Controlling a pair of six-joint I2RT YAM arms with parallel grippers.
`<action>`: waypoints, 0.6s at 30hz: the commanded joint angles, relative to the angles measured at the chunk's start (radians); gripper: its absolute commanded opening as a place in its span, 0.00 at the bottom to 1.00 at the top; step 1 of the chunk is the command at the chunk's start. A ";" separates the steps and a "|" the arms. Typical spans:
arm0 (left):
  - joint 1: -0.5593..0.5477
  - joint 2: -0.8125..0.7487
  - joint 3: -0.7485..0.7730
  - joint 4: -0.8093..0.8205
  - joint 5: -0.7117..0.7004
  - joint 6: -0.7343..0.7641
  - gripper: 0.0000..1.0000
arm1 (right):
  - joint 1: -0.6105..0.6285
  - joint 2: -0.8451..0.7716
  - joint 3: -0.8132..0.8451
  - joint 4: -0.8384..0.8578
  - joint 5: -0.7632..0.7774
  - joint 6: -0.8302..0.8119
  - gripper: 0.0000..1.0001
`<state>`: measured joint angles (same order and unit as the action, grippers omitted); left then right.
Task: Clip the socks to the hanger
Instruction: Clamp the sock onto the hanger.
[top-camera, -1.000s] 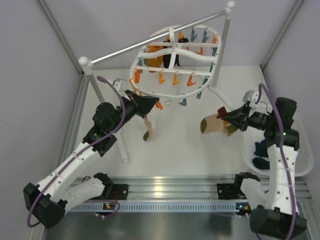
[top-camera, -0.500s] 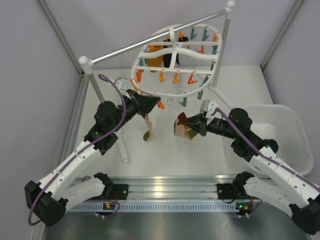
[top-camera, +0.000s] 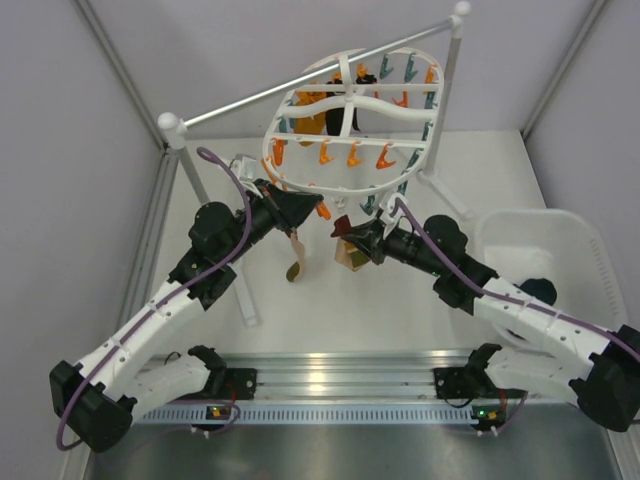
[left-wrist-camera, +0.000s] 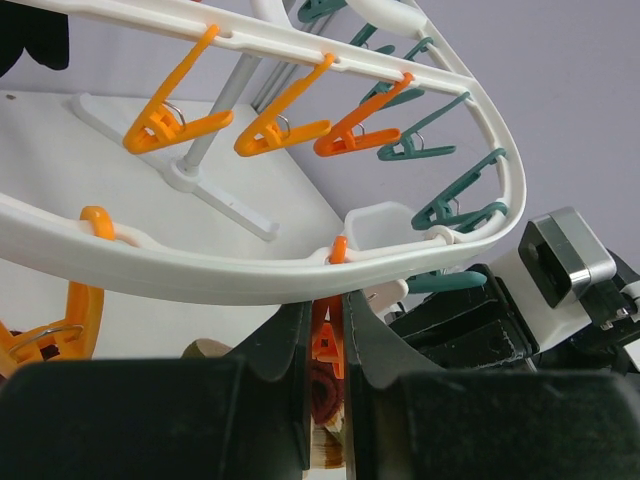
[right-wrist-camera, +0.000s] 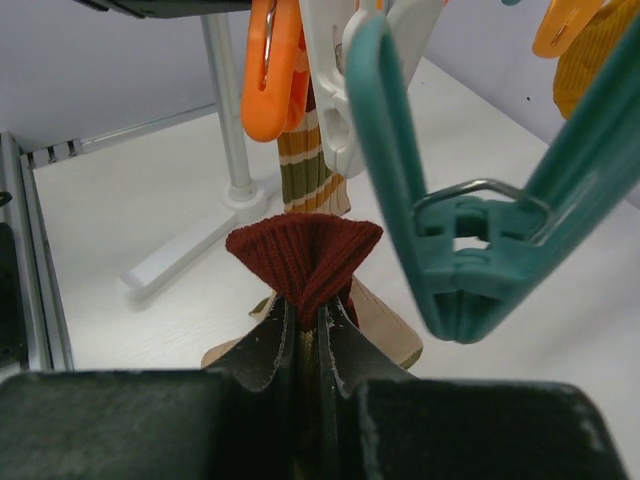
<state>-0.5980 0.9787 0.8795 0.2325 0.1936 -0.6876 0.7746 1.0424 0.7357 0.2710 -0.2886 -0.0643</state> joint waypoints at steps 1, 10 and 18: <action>0.004 -0.003 0.006 0.039 0.009 -0.023 0.00 | 0.026 0.007 0.074 0.114 0.043 0.057 0.00; 0.004 0.005 0.006 0.048 0.018 -0.033 0.00 | 0.043 0.044 0.090 0.148 0.068 0.103 0.00; 0.004 0.011 0.009 0.050 0.032 -0.039 0.00 | 0.046 0.061 0.099 0.152 0.069 0.096 0.00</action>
<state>-0.5980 0.9833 0.8795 0.2390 0.2085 -0.7097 0.8028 1.0981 0.7750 0.3527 -0.2287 0.0219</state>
